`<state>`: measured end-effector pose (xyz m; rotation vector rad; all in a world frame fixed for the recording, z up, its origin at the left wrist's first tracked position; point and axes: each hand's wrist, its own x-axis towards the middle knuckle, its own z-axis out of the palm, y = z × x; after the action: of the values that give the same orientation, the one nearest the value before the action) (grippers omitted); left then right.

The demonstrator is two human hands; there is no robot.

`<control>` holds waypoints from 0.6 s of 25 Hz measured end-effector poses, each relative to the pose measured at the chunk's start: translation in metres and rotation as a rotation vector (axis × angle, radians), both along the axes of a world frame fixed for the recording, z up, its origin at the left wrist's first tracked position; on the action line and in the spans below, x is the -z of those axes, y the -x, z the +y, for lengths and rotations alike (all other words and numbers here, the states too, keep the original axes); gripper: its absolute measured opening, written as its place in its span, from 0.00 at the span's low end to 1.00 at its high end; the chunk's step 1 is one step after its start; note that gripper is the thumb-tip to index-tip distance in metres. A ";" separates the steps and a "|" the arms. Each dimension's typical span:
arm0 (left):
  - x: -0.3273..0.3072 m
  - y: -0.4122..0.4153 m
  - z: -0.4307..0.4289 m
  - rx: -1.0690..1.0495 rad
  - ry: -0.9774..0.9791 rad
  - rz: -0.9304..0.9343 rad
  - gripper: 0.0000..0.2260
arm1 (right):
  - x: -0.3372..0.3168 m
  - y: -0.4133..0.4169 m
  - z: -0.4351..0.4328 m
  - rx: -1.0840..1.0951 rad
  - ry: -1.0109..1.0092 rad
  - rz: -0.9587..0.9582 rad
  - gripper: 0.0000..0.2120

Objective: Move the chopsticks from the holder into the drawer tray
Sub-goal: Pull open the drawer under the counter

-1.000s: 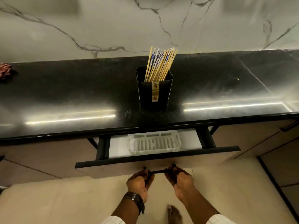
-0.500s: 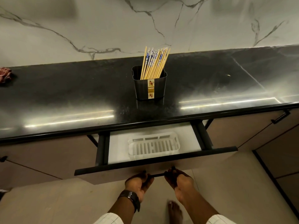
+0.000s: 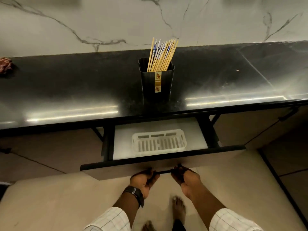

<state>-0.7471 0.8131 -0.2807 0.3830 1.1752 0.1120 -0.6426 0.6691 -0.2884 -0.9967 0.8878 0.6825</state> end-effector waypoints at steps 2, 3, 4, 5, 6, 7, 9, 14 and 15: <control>-0.003 0.002 -0.001 0.011 0.005 0.002 0.08 | 0.002 0.001 -0.001 -0.009 0.015 -0.003 0.14; -0.004 0.003 -0.002 0.014 0.006 0.000 0.08 | 0.004 0.002 -0.002 -0.017 0.023 -0.007 0.14; -0.006 0.005 -0.002 0.014 0.008 -0.004 0.08 | 0.005 0.002 -0.003 -0.027 0.030 -0.010 0.14; -0.007 0.006 -0.003 0.016 0.009 -0.008 0.08 | 0.005 0.002 -0.004 -0.036 0.037 -0.011 0.14; -0.008 0.006 -0.004 0.017 0.008 -0.010 0.08 | 0.006 0.002 -0.005 -0.044 0.043 -0.012 0.14; -0.008 0.007 -0.004 0.013 0.006 -0.011 0.08 | 0.005 0.002 -0.005 -0.052 0.049 -0.013 0.14; -0.008 0.007 -0.007 0.002 -0.003 -0.012 0.08 | 0.004 0.002 -0.005 -0.068 0.058 -0.012 0.14; -0.009 0.008 -0.013 -0.027 -0.030 -0.003 0.12 | -0.001 0.004 -0.008 -0.088 0.048 -0.005 0.13; -0.009 0.009 -0.014 -0.031 -0.030 -0.001 0.13 | -0.003 0.005 -0.008 -0.092 0.047 -0.004 0.12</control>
<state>-0.7560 0.7992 -0.2720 0.3915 1.1800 0.1574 -0.6475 0.6608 -0.2854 -1.0851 0.8619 0.7398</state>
